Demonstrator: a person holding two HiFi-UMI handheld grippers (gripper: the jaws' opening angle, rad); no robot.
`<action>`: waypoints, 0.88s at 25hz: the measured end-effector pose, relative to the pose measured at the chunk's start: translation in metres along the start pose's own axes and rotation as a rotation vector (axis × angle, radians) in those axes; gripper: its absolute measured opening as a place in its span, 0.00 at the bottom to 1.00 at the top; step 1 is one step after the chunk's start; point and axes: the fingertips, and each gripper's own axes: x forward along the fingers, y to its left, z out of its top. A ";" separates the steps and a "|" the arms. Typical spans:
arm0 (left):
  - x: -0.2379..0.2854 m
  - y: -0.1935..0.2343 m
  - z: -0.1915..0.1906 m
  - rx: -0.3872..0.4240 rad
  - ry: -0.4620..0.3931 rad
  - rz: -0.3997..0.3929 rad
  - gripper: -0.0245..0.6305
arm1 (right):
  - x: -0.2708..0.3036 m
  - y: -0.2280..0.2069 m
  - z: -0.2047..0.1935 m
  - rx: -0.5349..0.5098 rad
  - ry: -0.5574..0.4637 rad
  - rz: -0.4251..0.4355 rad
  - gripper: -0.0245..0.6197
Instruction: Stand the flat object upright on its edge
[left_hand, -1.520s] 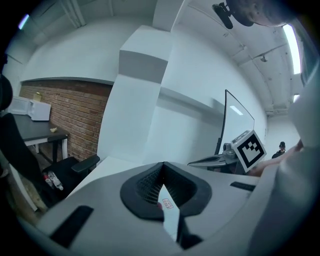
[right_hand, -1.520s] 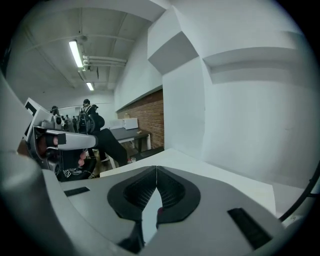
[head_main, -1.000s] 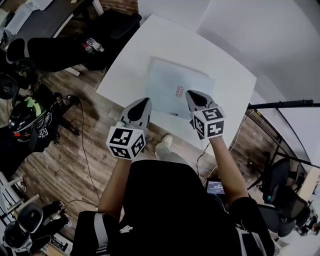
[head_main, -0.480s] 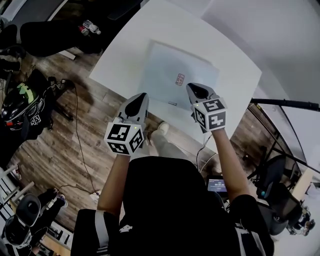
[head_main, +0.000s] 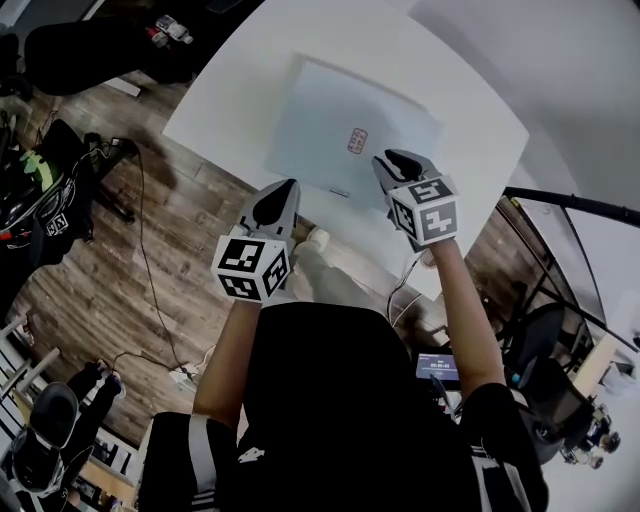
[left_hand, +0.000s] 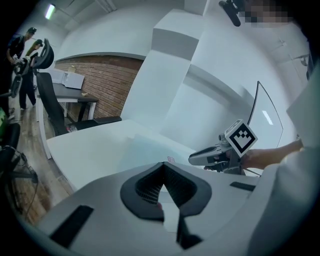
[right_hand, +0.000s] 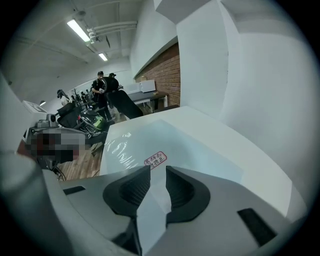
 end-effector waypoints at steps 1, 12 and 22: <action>0.001 -0.002 -0.003 -0.003 0.006 0.000 0.05 | 0.001 -0.003 -0.001 -0.001 0.005 0.004 0.21; 0.006 -0.010 -0.027 -0.010 0.052 -0.012 0.05 | 0.022 -0.027 -0.008 -0.037 0.038 -0.025 0.48; 0.004 -0.008 -0.032 -0.034 0.048 -0.023 0.05 | 0.031 -0.037 -0.014 -0.013 0.058 -0.045 0.54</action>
